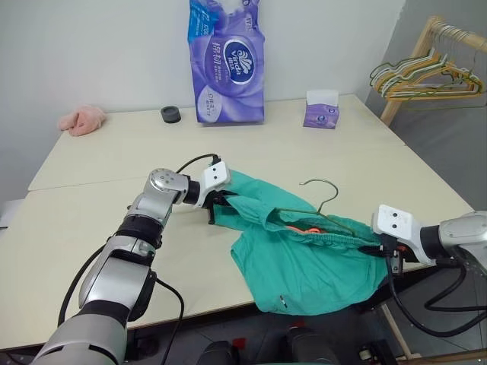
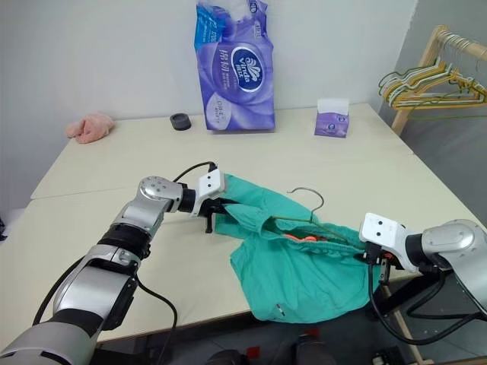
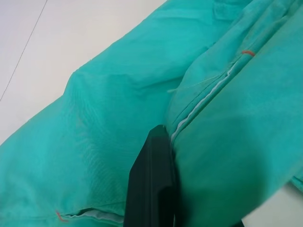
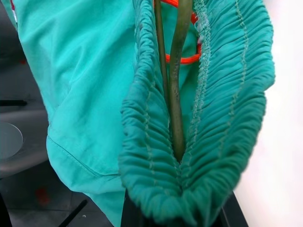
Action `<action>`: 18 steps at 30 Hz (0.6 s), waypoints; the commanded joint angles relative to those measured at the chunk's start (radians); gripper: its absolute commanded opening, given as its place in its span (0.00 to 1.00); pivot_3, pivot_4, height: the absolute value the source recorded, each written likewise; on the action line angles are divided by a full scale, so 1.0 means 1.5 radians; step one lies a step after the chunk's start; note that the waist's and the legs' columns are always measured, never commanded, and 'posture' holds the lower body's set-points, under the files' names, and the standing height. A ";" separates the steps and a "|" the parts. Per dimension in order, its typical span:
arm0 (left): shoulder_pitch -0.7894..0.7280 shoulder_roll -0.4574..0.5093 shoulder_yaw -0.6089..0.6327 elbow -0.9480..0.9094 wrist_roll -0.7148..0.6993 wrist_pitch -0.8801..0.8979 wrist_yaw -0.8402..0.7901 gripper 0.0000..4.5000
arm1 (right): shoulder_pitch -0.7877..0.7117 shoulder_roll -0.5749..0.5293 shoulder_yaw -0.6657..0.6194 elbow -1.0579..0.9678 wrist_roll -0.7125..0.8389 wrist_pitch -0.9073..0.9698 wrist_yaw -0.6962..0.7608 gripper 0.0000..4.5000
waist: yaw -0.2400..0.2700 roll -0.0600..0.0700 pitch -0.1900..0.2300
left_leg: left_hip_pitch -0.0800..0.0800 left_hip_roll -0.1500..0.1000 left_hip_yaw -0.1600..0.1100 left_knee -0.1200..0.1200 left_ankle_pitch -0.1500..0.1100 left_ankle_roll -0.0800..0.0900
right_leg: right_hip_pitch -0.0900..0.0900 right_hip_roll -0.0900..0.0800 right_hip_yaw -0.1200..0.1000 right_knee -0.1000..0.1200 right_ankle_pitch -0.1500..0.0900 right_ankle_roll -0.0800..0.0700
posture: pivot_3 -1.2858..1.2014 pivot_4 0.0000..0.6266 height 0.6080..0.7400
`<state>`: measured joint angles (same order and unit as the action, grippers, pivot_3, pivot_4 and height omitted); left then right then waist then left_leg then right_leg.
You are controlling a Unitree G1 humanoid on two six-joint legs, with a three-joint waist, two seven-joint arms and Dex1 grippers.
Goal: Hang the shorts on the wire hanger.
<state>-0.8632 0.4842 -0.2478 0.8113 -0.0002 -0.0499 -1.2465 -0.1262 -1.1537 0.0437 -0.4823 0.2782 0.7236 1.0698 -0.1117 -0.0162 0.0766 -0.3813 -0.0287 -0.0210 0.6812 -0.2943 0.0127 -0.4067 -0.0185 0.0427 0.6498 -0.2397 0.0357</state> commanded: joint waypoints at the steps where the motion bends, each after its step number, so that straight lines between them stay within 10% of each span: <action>1: 0.008 0.006 0.014 -0.036 -0.005 0.007 0.001 0.01 | -0.009 -0.002 -0.031 -0.025 0.015 0.006 -0.002 0.00 | 0.000 0.000 0.000 | 0.000 0.000 0.000 0.000 0.000 0.000 | 0.000 0.000 0.000 0.000 0.000 0.000 | 0.43 0.08 1.00; 7: 0.037 -0.002 0.018 -0.094 -0.030 0.050 -0.024 0.01 | -0.030 0.015 -0.024 -0.031 0.029 0.025 -0.013 0.00 | 0.000 0.000 0.000 | 0.000 0.000 0.000 0.000 0.000 0.000 | 0.000 0.000 0.000 0.000 0.000 0.000 | 0.43 0.08 1.00; 18: 0.052 -0.008 0.054 -0.091 -0.020 -0.043 0.088 0.70 | -0.038 0.030 -0.041 -0.036 0.064 0.066 -0.028 0.00 | 0.002 0.000 0.000 | 0.000 0.000 0.000 0.000 0.000 0.000 | 0.000 0.000 0.000 0.000 0.000 0.000 | 0.43 0.06 1.00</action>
<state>-0.7708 0.4739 -0.2007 0.6817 -0.0243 -0.0723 -1.1530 -0.1674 -1.1108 0.0281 -0.5090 0.3531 0.8151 1.0384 -0.1088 -0.0163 0.0763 -0.3813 -0.0287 -0.0212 0.6812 -0.2943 0.0126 -0.4067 -0.0191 0.0428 0.6500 -0.2397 0.0357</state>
